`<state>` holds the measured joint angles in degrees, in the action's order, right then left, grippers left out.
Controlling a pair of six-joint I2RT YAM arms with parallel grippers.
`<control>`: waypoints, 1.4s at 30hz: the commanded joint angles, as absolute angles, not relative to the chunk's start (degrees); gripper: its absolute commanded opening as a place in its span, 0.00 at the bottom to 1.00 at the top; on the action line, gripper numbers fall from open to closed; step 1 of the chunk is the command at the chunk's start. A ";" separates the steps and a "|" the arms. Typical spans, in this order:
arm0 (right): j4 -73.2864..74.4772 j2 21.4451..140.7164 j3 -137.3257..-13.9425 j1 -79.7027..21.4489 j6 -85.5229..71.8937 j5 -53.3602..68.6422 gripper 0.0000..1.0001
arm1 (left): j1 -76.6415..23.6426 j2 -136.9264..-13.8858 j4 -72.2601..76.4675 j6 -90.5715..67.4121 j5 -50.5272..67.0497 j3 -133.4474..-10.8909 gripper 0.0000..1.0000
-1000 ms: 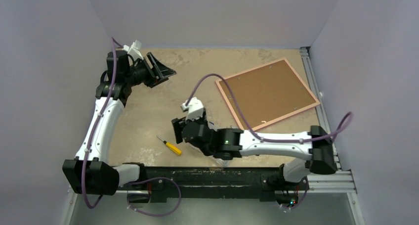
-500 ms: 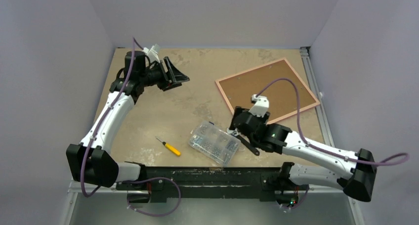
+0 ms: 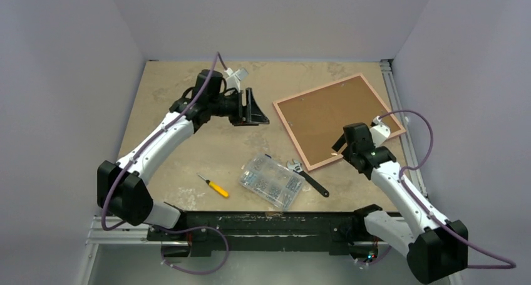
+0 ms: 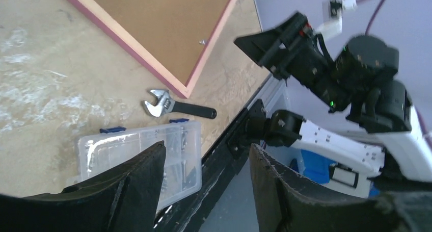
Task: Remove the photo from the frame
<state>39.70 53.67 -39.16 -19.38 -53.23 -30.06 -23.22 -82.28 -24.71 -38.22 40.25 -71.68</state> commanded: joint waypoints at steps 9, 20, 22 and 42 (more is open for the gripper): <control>26.47 69.65 -40.18 -8.40 -49.98 -21.18 0.79 | -46.13 -85.46 -19.84 -28.63 17.42 -76.80 0.64; 18.80 78.44 -36.79 -5.09 -53.86 -15.62 0.54 | -52.46 -92.90 -4.45 -20.03 13.02 -77.33 0.66; 18.67 79.31 -36.38 -4.97 -54.48 -15.52 0.51 | -52.49 -93.32 -2.14 -18.71 13.13 -76.02 0.65; 29.14 66.91 -40.41 -4.97 -58.63 -13.83 0.00 | -56.78 -100.19 20.16 3.65 24.26 -66.39 0.77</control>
